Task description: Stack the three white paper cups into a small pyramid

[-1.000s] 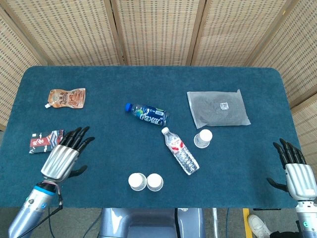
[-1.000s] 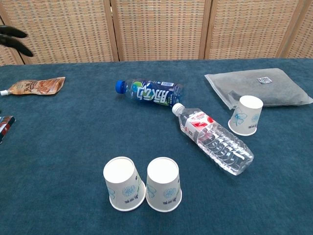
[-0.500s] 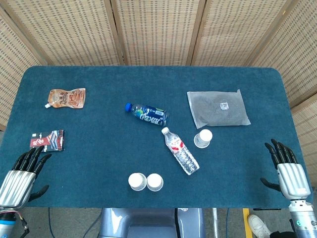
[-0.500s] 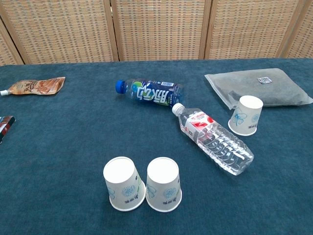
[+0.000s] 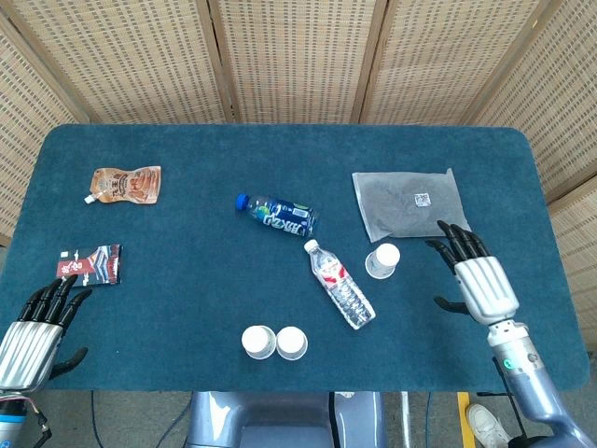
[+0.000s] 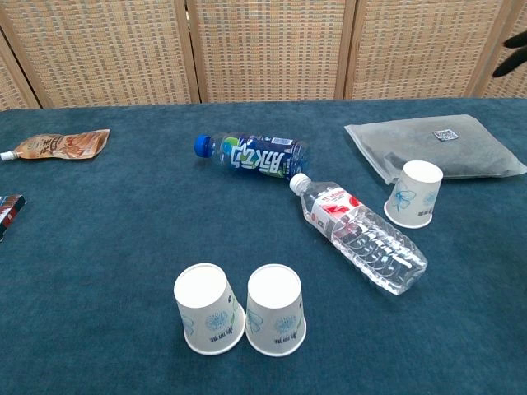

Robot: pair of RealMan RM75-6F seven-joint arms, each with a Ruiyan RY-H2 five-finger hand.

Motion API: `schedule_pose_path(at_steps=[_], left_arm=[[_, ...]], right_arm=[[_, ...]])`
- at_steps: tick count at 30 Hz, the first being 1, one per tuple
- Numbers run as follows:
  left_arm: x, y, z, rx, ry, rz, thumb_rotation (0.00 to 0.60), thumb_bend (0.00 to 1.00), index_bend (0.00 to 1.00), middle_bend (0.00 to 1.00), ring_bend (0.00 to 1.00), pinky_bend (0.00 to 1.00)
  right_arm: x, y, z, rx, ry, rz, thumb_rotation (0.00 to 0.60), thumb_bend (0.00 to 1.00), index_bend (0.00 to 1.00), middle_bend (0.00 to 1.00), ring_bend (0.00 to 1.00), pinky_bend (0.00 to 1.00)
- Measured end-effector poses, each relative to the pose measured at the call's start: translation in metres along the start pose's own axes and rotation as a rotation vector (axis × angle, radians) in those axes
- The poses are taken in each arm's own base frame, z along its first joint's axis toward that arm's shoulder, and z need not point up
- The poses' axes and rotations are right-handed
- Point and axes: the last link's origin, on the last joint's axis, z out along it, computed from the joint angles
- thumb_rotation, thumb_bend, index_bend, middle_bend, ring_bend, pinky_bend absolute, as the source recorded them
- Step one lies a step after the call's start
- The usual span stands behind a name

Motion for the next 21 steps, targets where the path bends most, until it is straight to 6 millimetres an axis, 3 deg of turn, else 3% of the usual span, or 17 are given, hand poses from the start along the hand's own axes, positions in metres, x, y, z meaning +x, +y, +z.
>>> schedule_pose_path(at_steps=[11, 16, 21], left_arm=[[-0.006, -0.007, 0.008, 0.018, -0.025, -0.002, 0.600, 0.23, 0.13, 0.00, 0.00, 0.10], [-0.007, -0.011, 0.010, 0.033, -0.026, -0.009, 0.600, 0.22, 0.13, 0.00, 0.00, 0.10], [-0.008, -0.014, 0.013, 0.040, -0.033, -0.013, 0.600, 0.23, 0.13, 0.00, 0.00, 0.10]], right_arm=[[-0.016, -0.052, 0.083, 0.038, -0.103, 0.020, 0.600, 0.14, 0.23, 0.00, 0.00, 0.16], [-0.030, -0.052, 0.103, 0.000, -0.153, 0.008, 0.600, 0.18, 0.23, 0.00, 0.00, 0.16], [-0.046, -0.044, 0.111, -0.049, -0.209, -0.008, 0.600, 0.19, 0.22, 0.00, 0.00, 0.16]])
